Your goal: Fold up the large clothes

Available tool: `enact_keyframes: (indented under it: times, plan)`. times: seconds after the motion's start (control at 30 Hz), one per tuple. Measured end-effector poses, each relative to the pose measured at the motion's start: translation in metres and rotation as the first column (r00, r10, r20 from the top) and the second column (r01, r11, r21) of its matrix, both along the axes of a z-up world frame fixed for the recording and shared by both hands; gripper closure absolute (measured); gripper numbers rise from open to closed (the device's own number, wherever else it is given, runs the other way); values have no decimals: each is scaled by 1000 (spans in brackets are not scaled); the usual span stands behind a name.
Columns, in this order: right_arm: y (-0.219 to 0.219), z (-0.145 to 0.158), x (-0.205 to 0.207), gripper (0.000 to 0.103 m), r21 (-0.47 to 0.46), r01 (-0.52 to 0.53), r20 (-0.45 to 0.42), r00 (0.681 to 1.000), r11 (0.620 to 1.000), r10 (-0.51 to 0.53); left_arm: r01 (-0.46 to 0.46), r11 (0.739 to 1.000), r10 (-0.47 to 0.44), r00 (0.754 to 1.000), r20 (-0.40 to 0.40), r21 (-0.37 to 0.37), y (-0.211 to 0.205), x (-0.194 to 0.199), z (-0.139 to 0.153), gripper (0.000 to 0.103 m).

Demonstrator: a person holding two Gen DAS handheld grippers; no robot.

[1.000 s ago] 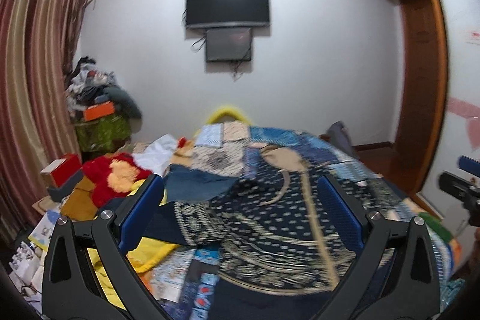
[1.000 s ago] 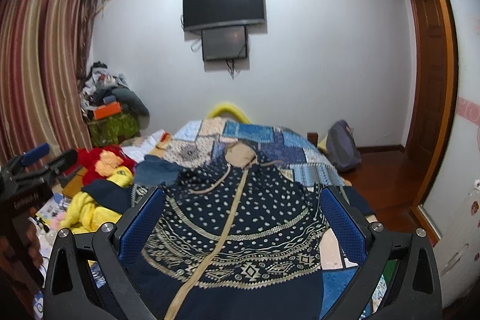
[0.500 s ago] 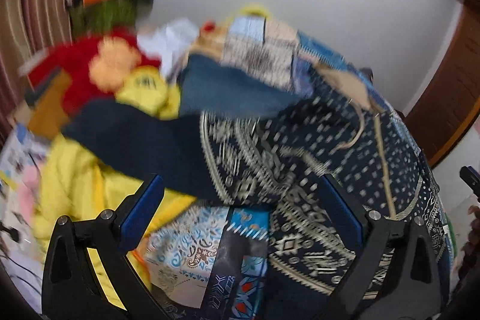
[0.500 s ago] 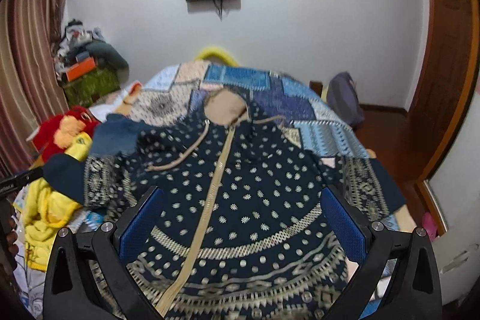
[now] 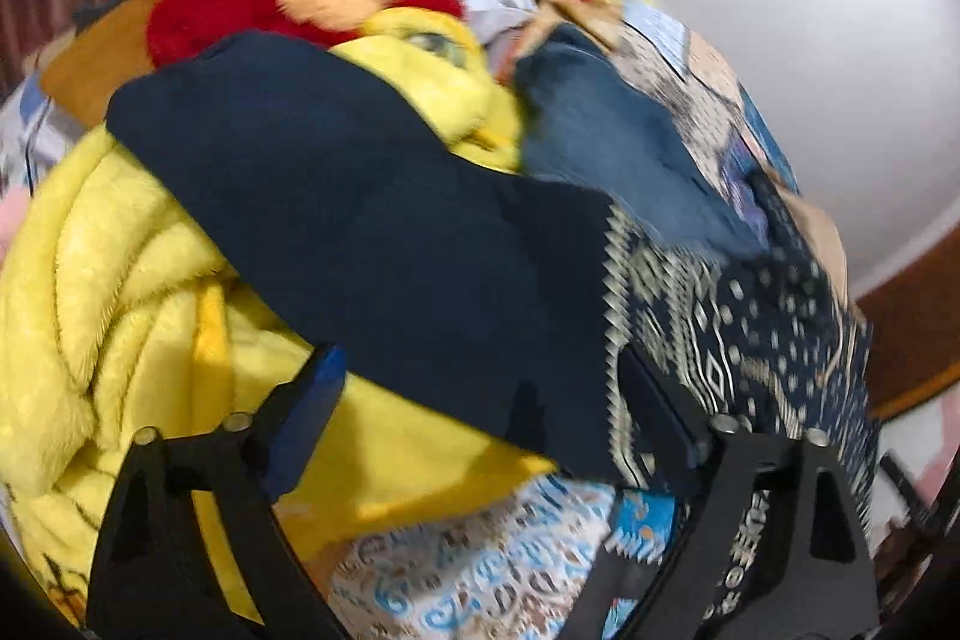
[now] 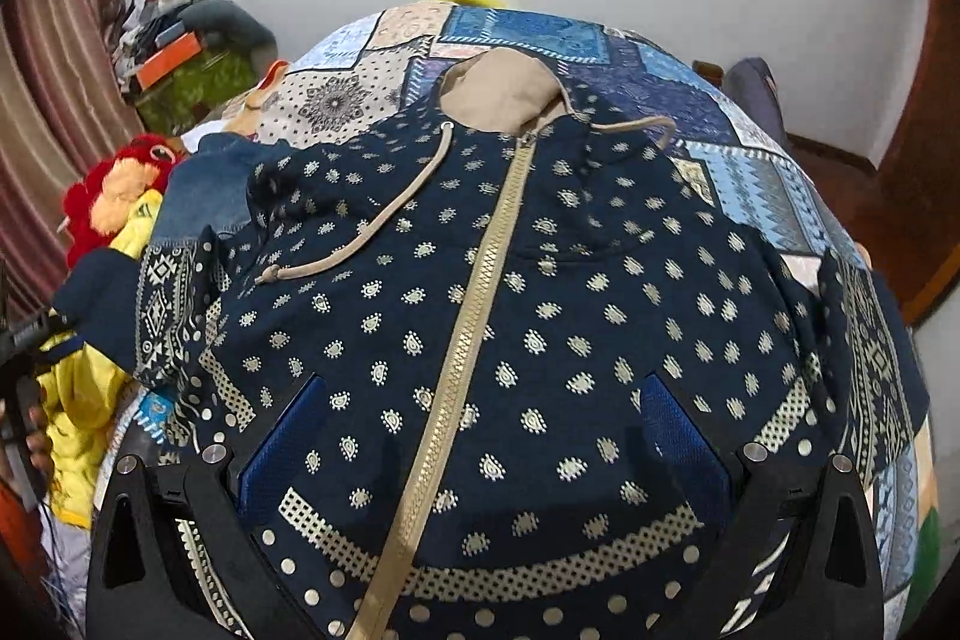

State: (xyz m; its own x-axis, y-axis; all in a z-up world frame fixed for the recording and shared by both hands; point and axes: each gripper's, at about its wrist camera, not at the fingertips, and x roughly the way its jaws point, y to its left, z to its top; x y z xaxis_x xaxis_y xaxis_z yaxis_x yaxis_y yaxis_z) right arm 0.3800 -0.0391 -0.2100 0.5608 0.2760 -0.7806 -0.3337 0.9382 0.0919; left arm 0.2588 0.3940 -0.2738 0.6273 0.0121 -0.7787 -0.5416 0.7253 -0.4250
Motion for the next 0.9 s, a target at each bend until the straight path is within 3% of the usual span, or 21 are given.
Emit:
enact_keyframes:
  times: [0.07, 0.17, 0.27, 0.5, 0.57, 0.63, 0.8, 0.9]
  plan:
    - [2, -2, -1, 0, -1, -9, 1, 1000, 1000, 9, -32, 999, 32, 999, 7, -36, 15, 1, -6, 31]
    - [4, -4, -3, 0, 2, -22, -2, 1000, 1000, 22, -71, 997, 71, 997, 17, -24, 29, 3, -7, 48]
    - [2, -4, -4, 0, 11, -22, -7, 1000, 1000, 22, -89, 996, 89, 996, -10, -13, 39, 7, -8, 57]
    - [-4, 0, -7, 0, 55, -14, -17, 1000, 998, 15, -27, 999, 27, 999, -46, -19, 27, -11, -1, 57]
    - [-4, 0, -7, 0, 69, -17, -27, 999, 997, 19, -32, 999, 31, 998, -58, -6, 28, -18, -1, 46]
    - [-3, -2, -6, 0, 72, -18, -37, 999, 997, 21, -64, 998, 64, 996, -65, 3, 34, -23, -2, 44]
    - [-1, -4, -7, 0, 64, -24, -41, 999, 998, 26, -138, 989, 137, 990, -21, -58, 57, -18, -8, 44]
    - [-2, -3, -7, 0, 65, -17, -45, 999, 998, 20, -172, 985, 171, 985, -31, -16, 63, -5, -7, 56]
